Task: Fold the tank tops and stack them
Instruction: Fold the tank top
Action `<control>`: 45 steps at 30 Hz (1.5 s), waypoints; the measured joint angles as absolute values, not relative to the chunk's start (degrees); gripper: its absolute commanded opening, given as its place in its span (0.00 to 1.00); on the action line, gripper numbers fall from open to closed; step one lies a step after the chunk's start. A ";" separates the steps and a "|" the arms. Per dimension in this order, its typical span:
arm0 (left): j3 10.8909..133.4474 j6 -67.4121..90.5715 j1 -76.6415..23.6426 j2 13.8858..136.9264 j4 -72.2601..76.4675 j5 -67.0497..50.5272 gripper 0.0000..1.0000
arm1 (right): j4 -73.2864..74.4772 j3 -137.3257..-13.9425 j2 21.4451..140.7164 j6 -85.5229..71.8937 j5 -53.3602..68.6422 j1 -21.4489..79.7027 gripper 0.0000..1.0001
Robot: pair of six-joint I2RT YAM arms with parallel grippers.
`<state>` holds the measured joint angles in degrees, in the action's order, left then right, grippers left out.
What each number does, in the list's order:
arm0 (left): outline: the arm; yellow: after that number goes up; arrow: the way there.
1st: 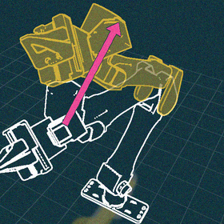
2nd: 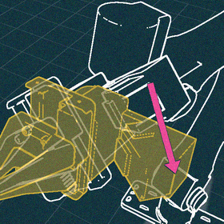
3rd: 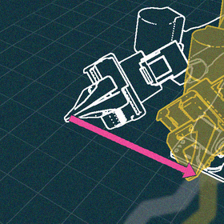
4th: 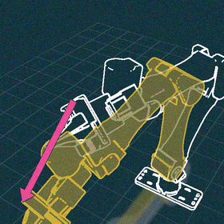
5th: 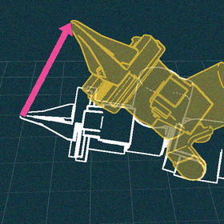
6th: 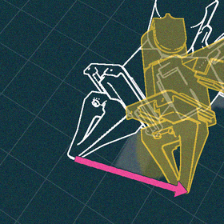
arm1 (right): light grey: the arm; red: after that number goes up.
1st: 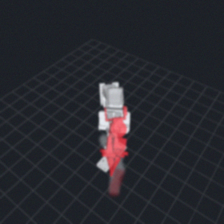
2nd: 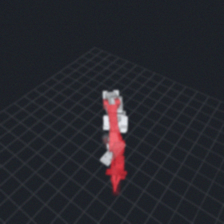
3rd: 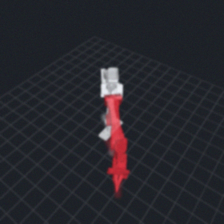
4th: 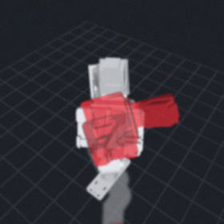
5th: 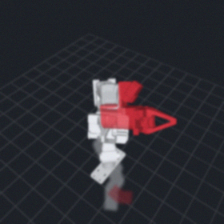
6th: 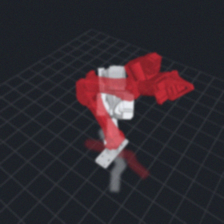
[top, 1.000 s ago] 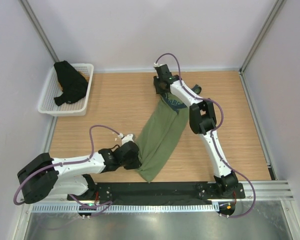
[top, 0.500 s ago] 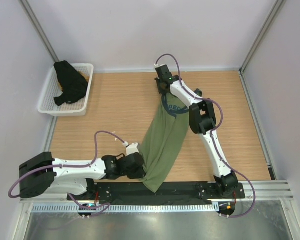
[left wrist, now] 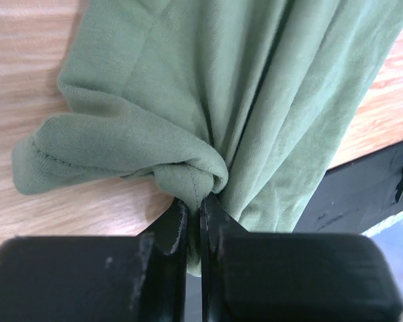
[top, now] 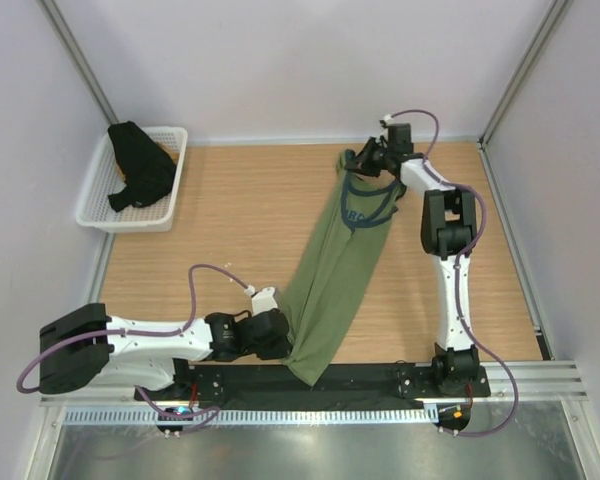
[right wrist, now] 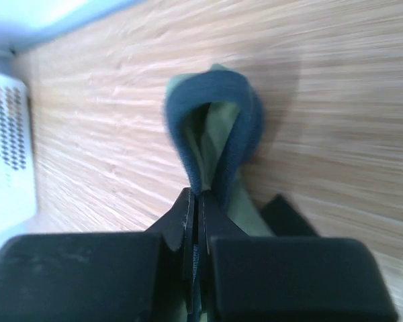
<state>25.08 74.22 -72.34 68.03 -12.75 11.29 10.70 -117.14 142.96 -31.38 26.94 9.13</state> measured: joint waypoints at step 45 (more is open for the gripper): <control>24.23 75.64 -72.38 67.72 -11.57 12.36 0.00 | 15.27 -120.36 143.09 -32.71 15.29 6.61 0.01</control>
<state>24.23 75.64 -72.38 67.72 -11.57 12.36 15.27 -120.36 143.09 -32.71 15.29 6.61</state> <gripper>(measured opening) 0.045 0.026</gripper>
